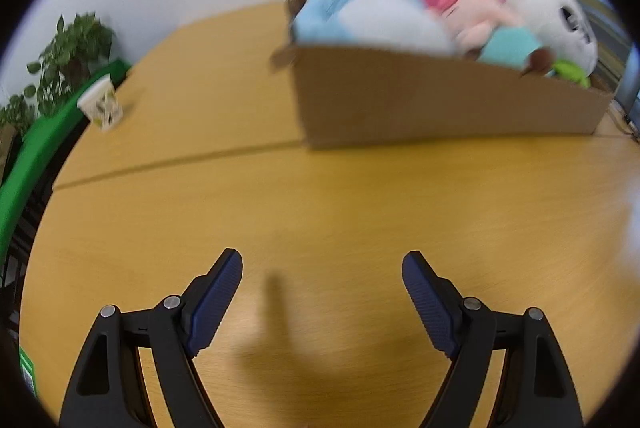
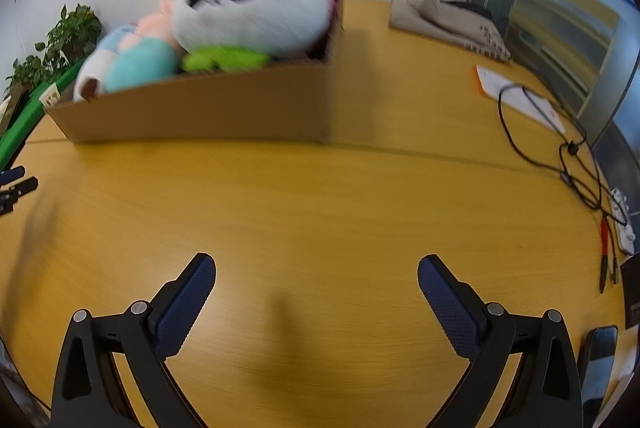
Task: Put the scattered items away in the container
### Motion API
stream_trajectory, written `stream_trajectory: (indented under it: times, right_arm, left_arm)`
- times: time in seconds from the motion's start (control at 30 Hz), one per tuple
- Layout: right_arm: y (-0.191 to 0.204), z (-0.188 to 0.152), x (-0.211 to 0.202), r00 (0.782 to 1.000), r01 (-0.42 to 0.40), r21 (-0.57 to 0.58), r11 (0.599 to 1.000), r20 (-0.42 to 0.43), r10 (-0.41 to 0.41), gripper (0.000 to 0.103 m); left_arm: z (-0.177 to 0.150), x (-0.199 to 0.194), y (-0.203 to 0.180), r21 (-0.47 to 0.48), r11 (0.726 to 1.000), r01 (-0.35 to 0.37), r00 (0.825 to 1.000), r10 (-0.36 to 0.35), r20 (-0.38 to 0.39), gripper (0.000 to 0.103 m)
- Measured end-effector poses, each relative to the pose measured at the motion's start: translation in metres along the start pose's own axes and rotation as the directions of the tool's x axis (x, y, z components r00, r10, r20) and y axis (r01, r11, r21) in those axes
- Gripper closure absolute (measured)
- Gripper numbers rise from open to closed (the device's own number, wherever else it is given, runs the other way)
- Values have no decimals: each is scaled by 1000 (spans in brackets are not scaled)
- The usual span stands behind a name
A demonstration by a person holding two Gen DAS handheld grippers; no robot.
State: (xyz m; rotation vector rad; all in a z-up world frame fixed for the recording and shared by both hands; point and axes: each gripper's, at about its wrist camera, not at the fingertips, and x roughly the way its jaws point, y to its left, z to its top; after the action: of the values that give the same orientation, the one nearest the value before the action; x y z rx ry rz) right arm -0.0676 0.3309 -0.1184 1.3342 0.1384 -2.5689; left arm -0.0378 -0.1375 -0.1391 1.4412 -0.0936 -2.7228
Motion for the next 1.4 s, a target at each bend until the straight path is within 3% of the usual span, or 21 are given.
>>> stream_trajectory:
  times: [0.1,0.2,0.5,0.83,1.4]
  right_arm:
    - [-31,-14,11,999,-33,-19,999,-31,33,0]
    - [-48,-24,15,999,-36,-80,996,-35,34,0]
    - [-70,-26,16,991,-124,-252,960,13,131,0]
    - [-78,1,34,990,-133,-280,951,4,139,0]
    - [-80,5,36,990,-136,-278,951,1,142,0]
  left_arm:
    - [-4,7,27,-32,997,71,997,-71,8,15]
    - [-1,16,43,-4,996,91,996,-91,9,0]
    - [17,39,88,142,970,196,979,-201,19,0]
    - [42,64,110,182,958,221,974,-227,13,0]
    - [35,64,109,183,958,220,974,-227,15,0]
